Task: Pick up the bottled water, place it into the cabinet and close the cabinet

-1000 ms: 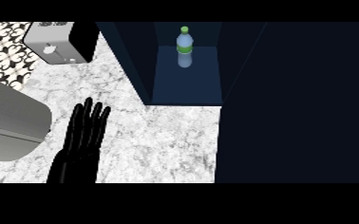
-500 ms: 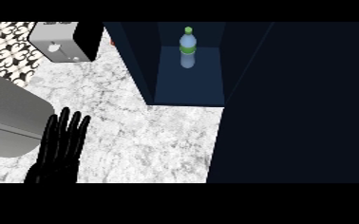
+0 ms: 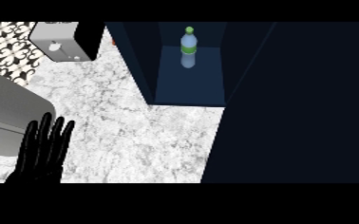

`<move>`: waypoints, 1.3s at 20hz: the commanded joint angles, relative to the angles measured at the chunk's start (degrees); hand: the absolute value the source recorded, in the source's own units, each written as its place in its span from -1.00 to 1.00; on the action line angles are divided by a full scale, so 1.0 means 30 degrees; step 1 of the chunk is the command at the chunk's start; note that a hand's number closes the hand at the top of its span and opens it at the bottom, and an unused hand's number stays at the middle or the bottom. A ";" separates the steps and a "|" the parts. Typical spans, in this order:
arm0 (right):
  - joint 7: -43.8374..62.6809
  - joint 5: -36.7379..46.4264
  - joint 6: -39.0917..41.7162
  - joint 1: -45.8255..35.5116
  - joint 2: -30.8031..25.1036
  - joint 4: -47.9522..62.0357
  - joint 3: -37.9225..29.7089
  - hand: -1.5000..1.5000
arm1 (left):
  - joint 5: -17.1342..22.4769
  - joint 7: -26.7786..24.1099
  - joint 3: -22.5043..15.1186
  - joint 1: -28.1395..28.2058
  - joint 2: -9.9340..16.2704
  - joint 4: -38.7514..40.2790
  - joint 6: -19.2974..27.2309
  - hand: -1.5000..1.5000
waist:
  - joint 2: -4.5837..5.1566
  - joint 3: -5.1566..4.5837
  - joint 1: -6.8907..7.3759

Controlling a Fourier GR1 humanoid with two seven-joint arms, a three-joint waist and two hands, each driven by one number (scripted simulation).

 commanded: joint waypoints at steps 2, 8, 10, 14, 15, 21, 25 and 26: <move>0.1347 0.2183 -0.3040 -0.2782 0.2061 0.0992 0.2441 1.00 | 0.0448 0.0021 0.0354 0.0512 0.0500 -0.0463 -0.0740 -1.00 | 0.0051 -0.0013 0.0234; 0.1790 0.1482 -0.3169 -0.4097 0.2020 0.1568 0.1876 1.00 | 0.0785 -0.0061 0.0724 0.0768 0.0851 -0.0418 -0.1456 -1.00 | 0.0183 -0.0036 0.0474; 0.1898 0.1375 -0.3081 -0.4269 0.2011 0.1659 0.1892 1.00 | 0.0913 -0.0235 0.0901 0.0713 0.0751 -0.0386 -0.1574 -1.00 | 0.0192 -0.0043 0.0464; 0.1633 0.0974 -0.2786 -0.4650 0.2002 0.1994 0.1470 1.00 | 0.0937 -0.0431 0.1242 0.0920 0.1120 0.0018 -0.2109 -1.00 | 0.0305 -0.0070 0.0828; 0.1913 0.0986 -0.2655 -0.4654 0.2001 0.1962 0.1324 1.00 | 0.1006 -0.0281 0.1296 0.0898 0.1231 -0.0385 -0.2075 -1.00 | 0.0283 -0.0065 0.0888; 0.1608 0.0165 -0.2671 -0.4505 0.2000 0.2275 0.0950 1.00 | 0.1174 -0.0430 0.1499 0.0905 0.1247 -0.0443 -0.2377 -1.00 | 0.0482 -0.0057 0.1140; 0.1280 -0.0820 -0.2755 -0.4291 0.2006 0.2639 0.0645 1.00 | 0.1471 -0.0386 0.1715 0.0945 0.1510 -0.0285 -0.2916 -1.00 | 0.0729 -0.0067 0.1448; 0.1344 -0.1168 -0.2745 -0.4187 0.2007 0.2629 0.1044 1.00 | 0.1485 -0.0068 0.1687 0.0967 0.1677 -0.0539 -0.2788 -1.00 | 0.0676 -0.0029 0.1440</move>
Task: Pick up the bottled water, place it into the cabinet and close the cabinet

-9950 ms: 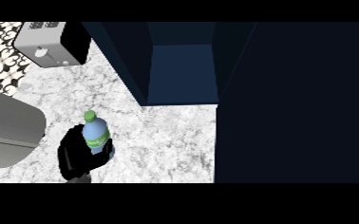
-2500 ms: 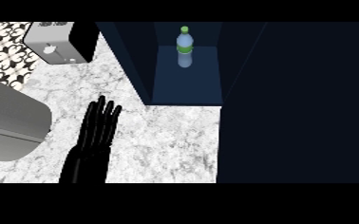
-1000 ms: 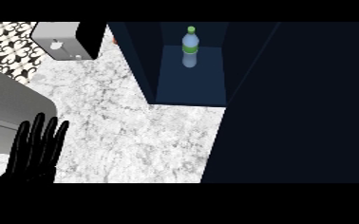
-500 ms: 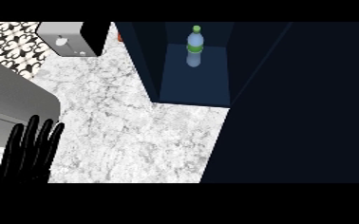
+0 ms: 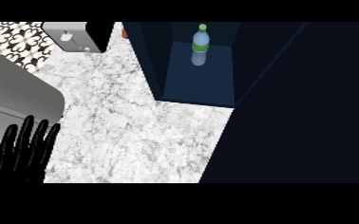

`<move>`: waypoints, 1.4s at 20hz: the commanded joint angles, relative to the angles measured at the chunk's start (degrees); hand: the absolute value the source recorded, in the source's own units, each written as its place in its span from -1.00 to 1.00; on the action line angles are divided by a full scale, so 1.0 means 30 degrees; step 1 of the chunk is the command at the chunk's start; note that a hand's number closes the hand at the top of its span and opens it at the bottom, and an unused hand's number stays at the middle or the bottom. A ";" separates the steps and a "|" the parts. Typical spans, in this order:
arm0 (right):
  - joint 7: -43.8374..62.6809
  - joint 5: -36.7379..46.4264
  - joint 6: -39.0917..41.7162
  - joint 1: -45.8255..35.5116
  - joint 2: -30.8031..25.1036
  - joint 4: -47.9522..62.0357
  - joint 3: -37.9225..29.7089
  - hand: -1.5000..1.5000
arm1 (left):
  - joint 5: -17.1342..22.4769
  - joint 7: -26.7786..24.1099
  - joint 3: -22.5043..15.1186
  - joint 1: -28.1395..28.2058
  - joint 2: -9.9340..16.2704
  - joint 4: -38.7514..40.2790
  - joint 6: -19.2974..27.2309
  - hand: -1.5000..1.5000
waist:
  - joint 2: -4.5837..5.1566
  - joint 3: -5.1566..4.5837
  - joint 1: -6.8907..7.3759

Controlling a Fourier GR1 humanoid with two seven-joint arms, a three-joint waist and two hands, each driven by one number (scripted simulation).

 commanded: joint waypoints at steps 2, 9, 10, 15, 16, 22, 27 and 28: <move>0.0617 -0.0786 -0.2711 -0.1117 0.3205 0.3001 0.0905 1.00 | 0.0075 -0.0074 0.0191 -0.0079 0.0096 -0.0045 -0.0268 -1.00 | 0.0268 0.0008 0.0513; 0.1995 -0.6709 -0.0938 0.0299 0.3053 0.4857 0.1639 1.00 | 0.0252 0.0137 0.0027 -0.0364 0.0388 -0.0447 -0.0991 -1.00 | 0.0789 0.0007 0.1596; 0.2118 -0.7187 -0.1159 0.0202 0.3229 0.5141 0.1151 1.00 | 0.0241 0.0113 0.0206 -0.0369 0.0584 -0.0358 -0.1169 -1.00 | 0.0740 0.0023 0.1502; 0.1004 -0.7340 -0.3280 0.0447 0.3237 0.4510 -0.1547 1.00 | 0.0288 -0.0085 0.0700 -0.0124 0.0609 0.0040 -0.1054 -1.00 | 0.0516 0.0063 0.0609; 0.0761 -0.7183 -0.3528 0.0441 0.3238 0.4314 -0.2134 1.00 | 0.0291 0.0123 0.0542 0.0049 0.0697 -0.0265 -0.1000 -1.00 | 0.0476 0.0096 0.0549; -0.0491 -0.6931 -0.5329 0.0870 0.3258 0.4595 -0.4052 1.00 | 0.0514 -0.0218 0.0885 0.0255 0.0557 0.0059 -0.1180 -1.00 | 0.0527 0.0080 0.0085; -0.0967 -0.7368 -0.6542 -0.0471 0.3277 0.5961 -0.5577 1.00 | 0.0698 -0.0092 0.0796 0.0009 0.0335 0.0027 -0.1146 -1.00 | 0.0595 0.0087 0.0227; -0.1077 -0.7766 -0.6890 -0.1145 0.3282 0.6427 -0.5990 1.00 | 0.0436 -0.0212 0.0603 0.0139 0.0395 0.0052 -0.1326 -1.00 | 0.0545 0.0098 0.0490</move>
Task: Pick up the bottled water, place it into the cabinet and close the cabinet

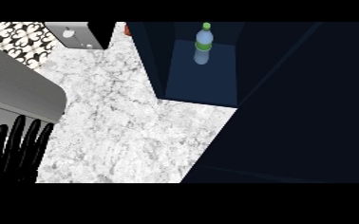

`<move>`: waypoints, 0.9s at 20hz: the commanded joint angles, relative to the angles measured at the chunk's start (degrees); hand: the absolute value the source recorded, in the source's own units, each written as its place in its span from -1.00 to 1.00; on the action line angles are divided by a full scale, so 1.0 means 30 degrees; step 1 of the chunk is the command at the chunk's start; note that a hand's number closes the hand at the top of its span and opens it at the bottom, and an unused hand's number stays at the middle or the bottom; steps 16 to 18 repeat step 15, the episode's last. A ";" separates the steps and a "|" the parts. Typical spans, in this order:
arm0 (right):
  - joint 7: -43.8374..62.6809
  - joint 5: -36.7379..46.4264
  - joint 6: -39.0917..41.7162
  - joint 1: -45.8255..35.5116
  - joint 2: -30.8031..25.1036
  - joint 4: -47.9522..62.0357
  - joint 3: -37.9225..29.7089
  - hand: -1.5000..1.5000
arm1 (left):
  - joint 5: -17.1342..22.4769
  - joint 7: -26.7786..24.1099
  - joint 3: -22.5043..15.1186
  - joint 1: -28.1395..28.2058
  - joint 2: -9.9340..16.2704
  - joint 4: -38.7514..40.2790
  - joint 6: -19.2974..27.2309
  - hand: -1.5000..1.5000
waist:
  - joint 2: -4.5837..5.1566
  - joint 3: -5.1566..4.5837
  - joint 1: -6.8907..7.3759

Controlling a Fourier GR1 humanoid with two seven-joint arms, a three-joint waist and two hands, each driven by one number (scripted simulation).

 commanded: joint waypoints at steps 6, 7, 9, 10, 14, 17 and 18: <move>-0.0344 0.0537 -0.7281 -0.6967 0.1674 0.7138 -0.2603 1.00 | 0.0019 0.0188 -0.0227 -0.0091 0.0216 -0.0125 -0.0664 -1.00 | 0.0133 0.0197 0.0815; -0.0425 0.0410 -0.8076 -0.8214 0.1681 0.8108 -0.2526 1.00 | 0.0180 0.0037 -0.0157 -0.0266 -0.0160 0.0585 -0.0611 -1.00 | 0.0082 0.0183 0.0520; -0.0404 0.0058 -0.9083 -1.0618 0.1690 1.0120 -0.3210 1.00 | 0.0251 0.0207 -0.0315 -0.0166 -0.0069 0.0501 -0.0852 -1.00 | -0.0003 0.0215 0.0492; -0.0796 -0.0010 -0.9545 -1.1522 0.1693 1.1396 -0.3115 1.00 | 0.0446 0.0344 -0.0044 0.0001 0.0142 0.0257 -0.0854 -1.00 | -0.0033 0.0239 0.0686; -0.1221 -0.1149 -1.0759 -1.6089 0.1698 1.5396 -0.4304 1.00 | 0.0451 0.0177 0.0061 -0.0274 0.0011 0.0842 -0.1224 -1.00 | -0.0030 0.0240 0.0518; -0.1894 -0.1794 -1.0647 -1.6705 0.1699 1.6896 -0.4245 1.00 | 0.0413 -0.0038 0.0132 -0.0120 -0.0261 0.0650 -0.0996 -1.00 | -0.0118 0.0268 0.0309; -0.1894 -0.1794 -1.0647 -1.6705 0.1699 1.6896 -0.4245 1.00 | 0.0413 -0.0038 0.0132 -0.0120 -0.0261 0.0650 -0.0996 -1.00 | -0.0118 0.0268 0.0309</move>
